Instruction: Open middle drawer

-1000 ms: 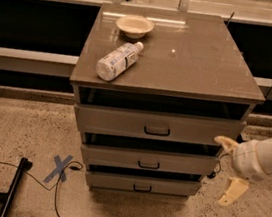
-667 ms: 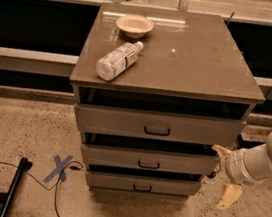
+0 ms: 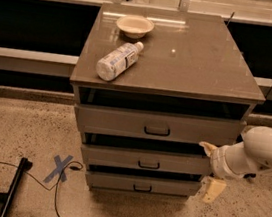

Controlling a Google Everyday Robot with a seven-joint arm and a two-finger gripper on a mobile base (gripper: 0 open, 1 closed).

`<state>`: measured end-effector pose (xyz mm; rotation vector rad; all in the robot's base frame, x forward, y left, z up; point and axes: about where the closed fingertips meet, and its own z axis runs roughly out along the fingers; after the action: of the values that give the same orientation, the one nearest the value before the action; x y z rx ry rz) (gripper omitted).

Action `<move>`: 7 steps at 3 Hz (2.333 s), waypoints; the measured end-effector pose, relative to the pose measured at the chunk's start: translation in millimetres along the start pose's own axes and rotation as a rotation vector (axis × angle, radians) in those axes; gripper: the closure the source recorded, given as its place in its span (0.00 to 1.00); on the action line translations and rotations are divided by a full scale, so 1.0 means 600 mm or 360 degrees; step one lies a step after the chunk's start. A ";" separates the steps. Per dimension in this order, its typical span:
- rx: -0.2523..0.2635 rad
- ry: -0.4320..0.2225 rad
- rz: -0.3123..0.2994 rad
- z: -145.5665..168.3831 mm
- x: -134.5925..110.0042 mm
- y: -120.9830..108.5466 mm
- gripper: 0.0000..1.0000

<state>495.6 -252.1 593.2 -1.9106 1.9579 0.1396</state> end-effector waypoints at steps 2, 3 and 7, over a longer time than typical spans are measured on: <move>-0.0044 -0.0015 -0.0095 0.125 0.003 -0.025 0.00; -0.0124 -0.0044 -0.0102 0.186 0.019 -0.029 0.00; -0.0044 -0.0019 -0.0043 0.272 0.062 -0.077 0.00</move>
Offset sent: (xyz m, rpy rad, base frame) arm 0.0452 0.0306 -0.0997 -0.0168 0.0287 0.1007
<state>576.0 -234.0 440.3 -1.9486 1.9313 0.1706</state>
